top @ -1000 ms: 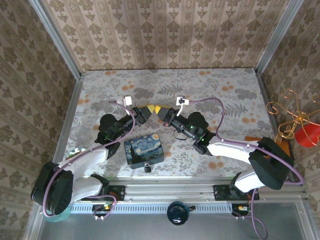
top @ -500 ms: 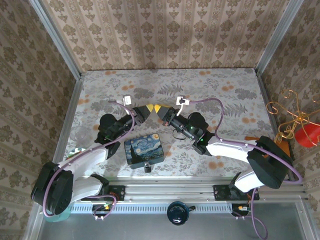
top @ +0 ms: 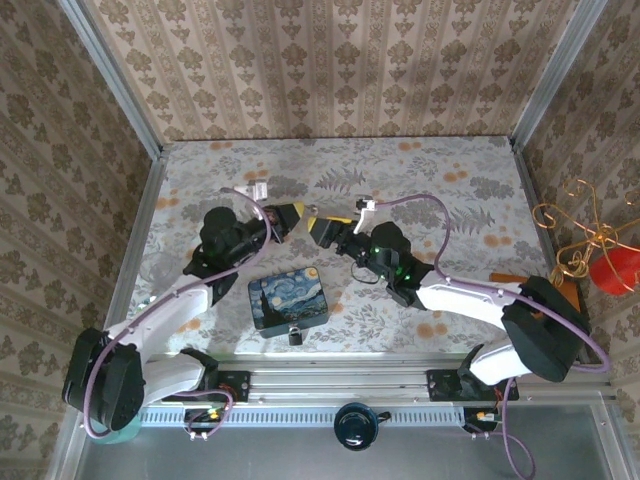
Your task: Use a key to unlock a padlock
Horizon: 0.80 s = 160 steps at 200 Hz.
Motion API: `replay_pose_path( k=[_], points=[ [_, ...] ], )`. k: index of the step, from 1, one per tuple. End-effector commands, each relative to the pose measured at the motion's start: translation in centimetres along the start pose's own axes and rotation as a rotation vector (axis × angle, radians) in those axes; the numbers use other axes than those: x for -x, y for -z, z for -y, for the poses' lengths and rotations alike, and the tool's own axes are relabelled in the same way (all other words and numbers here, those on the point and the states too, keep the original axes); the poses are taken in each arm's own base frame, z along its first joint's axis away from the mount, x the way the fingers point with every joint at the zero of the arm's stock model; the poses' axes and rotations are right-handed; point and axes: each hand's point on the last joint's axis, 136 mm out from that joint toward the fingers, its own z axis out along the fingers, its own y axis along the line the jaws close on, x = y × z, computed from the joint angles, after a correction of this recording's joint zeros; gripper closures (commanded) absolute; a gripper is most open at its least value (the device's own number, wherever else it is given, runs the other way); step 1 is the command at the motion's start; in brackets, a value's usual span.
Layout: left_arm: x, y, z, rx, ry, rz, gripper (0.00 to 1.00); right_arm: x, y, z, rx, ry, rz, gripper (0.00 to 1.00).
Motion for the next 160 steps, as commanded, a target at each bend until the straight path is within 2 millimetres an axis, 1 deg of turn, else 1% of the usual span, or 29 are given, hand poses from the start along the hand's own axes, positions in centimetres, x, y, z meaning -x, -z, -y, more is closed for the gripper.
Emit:
replay_pose_path(
  k=[1,19,40,58,68,70,73,94,118,137,160],
  points=[
    [-1.5,0.7,-1.9,0.178,-0.167,-0.152,1.0,1.9,0.9,0.5,-0.04,-0.03,0.013,0.26],
    [-2.5,1.1,-3.1,0.282,-0.238,-0.235,1.0,2.1,1.1,0.9,-0.03,-0.056,0.004,0.27],
    [-3.3,1.3,-3.3,0.324,-0.301,-0.308,1.0,2.0,0.8,0.9,-0.015,-0.089,-0.034,0.25],
    [-3.6,1.0,-2.4,0.27,-0.308,-0.317,1.0,1.5,0.3,0.3,0.025,-0.102,-0.069,0.26],
    [-3.6,0.8,-1.7,0.229,-0.301,-0.313,1.0,1.6,0.2,-0.6,0.065,-0.107,-0.077,0.26],
    [-3.6,0.8,-1.5,0.221,-0.3,-0.312,1.0,1.1,-0.1,-0.2,0.059,-0.111,-0.094,0.27],
    [-3.6,0.7,-1.3,0.209,-0.298,-0.311,1.0,0.8,-0.3,-0.1,0.064,-0.117,-0.106,0.27],
    [-4.0,0.5,-0.1,0.151,-0.28,-0.323,1.0,0.0,-1.0,-0.9,0.128,-0.146,-0.18,0.3],
    [-3.8,0.3,1.0,0.087,-0.253,-0.31,1.0,-0.3,-1.3,-0.8,0.169,-0.182,-0.184,0.37],
    [-3.4,0.4,1.9,0.024,-0.22,-0.292,1.0,-0.3,-1.6,-0.2,0.169,-0.237,-0.2,0.4],
    [-2.7,0.5,2.1,-0.017,-0.175,-0.268,1.0,-0.1,-1.6,-0.9,0.218,-0.257,-0.201,0.43]
  ],
)
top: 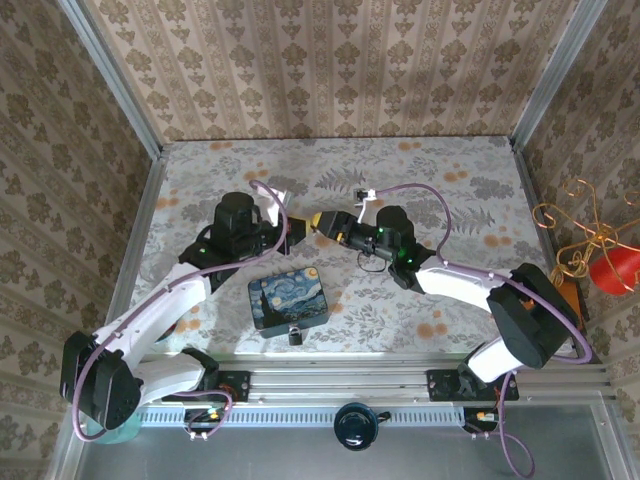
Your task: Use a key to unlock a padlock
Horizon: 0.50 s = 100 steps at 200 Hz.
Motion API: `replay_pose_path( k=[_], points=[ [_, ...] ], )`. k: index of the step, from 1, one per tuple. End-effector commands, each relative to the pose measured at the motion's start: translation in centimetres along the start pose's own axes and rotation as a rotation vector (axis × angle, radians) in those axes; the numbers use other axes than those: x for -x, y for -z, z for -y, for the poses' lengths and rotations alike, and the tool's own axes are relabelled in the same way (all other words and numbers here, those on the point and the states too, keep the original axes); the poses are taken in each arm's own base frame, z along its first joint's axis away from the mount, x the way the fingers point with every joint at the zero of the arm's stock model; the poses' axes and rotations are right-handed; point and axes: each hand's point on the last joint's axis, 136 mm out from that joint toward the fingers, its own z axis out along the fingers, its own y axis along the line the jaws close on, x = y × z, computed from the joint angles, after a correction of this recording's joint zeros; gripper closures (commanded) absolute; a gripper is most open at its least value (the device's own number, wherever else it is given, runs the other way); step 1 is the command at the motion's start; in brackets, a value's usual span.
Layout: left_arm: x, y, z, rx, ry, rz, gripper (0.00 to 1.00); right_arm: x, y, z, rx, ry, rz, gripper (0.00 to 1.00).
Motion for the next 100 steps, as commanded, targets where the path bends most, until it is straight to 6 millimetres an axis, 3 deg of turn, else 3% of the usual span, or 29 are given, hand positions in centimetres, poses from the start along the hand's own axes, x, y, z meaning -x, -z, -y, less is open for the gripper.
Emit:
replay_pose_path(
  k=[1,100],
  points=[
    [1.4,0.7,1.3,-0.098,0.028,0.047,1.0,0.5,-0.1,-2.4,0.119,-0.026,-0.009,0.43],
    [3.3,2.3,1.4,-0.175,0.1,0.125,1.0,0.2,-0.4,-4.1,0.232,-0.038,-0.028,0.61]
  ],
)
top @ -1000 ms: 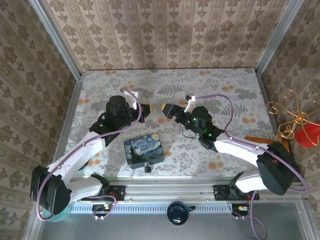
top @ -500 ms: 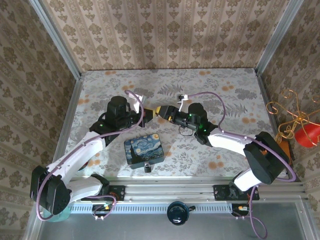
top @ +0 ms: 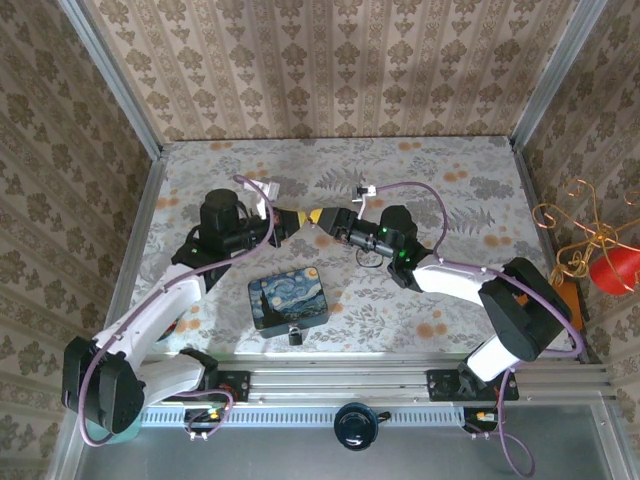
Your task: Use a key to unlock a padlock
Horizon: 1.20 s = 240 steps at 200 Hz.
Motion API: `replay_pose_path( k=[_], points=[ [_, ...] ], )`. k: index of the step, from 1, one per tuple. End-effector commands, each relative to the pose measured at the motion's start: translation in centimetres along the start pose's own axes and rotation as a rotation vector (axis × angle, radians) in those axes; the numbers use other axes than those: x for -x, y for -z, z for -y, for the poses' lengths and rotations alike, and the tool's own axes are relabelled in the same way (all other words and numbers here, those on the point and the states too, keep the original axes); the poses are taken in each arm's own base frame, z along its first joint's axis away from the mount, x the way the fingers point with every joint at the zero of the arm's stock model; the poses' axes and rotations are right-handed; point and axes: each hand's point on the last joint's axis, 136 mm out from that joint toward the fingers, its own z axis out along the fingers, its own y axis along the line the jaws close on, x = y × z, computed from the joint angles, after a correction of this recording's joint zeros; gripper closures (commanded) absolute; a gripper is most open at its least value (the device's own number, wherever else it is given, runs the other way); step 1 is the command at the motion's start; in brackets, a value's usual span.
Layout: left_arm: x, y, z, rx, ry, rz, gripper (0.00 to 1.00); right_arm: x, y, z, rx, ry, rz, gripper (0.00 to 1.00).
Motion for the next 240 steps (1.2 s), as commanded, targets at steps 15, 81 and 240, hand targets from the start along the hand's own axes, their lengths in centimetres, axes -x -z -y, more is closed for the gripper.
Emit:
replay_pose_path(
  k=[15,81,240],
  points=[
    [1.3,0.8,1.8,-0.091,0.006,0.039,1.0,-0.1,-0.4,-1.6,0.079,0.005,-0.022,0.62],
    [1.9,0.9,0.9,-0.068,0.014,0.053,1.0,-0.5,-1.1,-2.6,0.113,0.016,-0.059,0.7],
    [0.4,2.0,-4.3,0.232,0.016,0.035,0.62,-1.2,-0.8,0.1,-0.111,0.1,-0.123,1.0]
  ],
)
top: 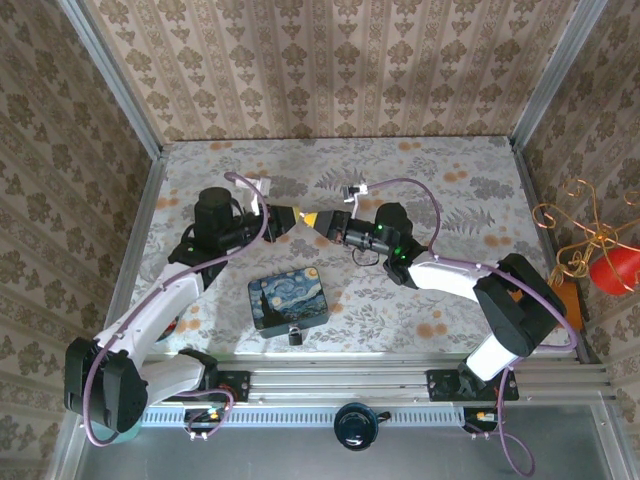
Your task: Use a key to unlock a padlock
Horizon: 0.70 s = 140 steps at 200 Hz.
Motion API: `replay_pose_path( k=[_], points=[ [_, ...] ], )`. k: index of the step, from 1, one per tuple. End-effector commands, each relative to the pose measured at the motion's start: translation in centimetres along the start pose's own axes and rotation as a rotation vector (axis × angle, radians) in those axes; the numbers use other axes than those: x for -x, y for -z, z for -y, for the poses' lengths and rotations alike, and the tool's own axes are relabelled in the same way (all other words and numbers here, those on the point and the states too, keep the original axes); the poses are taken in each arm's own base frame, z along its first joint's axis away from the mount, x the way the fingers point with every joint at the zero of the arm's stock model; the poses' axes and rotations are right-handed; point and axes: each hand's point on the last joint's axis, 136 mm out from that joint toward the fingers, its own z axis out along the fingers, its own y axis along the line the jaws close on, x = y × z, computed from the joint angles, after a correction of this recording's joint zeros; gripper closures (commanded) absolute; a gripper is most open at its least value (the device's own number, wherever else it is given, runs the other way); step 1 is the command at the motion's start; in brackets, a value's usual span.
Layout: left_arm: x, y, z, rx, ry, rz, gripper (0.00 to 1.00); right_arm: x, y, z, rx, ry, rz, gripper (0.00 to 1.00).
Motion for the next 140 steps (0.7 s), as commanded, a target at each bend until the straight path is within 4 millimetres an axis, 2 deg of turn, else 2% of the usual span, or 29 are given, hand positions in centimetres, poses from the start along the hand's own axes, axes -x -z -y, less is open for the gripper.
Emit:
replay_pose_path(
  k=[1,38,68,71,114,140],
  points=[
    [-0.2,1.3,-2.3,0.168,-0.031,0.012,0.61,0.0,0.2,0.7,-0.14,0.072,-0.041,1.0],
    [-2.7,3.8,-5.8,0.404,-0.021,-0.064,0.4,-0.4,2.4,4.1,-0.41,0.147,-0.09,1.0],
    [-5.4,6.2,-8.6,0.612,0.007,-0.177,0.32,-0.2,4.5,5.8,-0.575,0.197,-0.108,1.0],
    [-6.0,6.1,-8.2,0.611,-0.005,-0.198,0.32,-0.2,4.6,5.9,-0.584,0.202,-0.108,1.0],
    [-9.9,9.1,-8.0,0.786,-0.072,-0.359,0.22,-0.2,6.4,6.7,-0.682,0.243,-0.128,1.0],
    [-12.0,10.7,-7.0,0.82,-0.089,-0.435,0.15,-0.4,7.1,7.2,-0.712,0.252,-0.129,1.0]
  ],
)
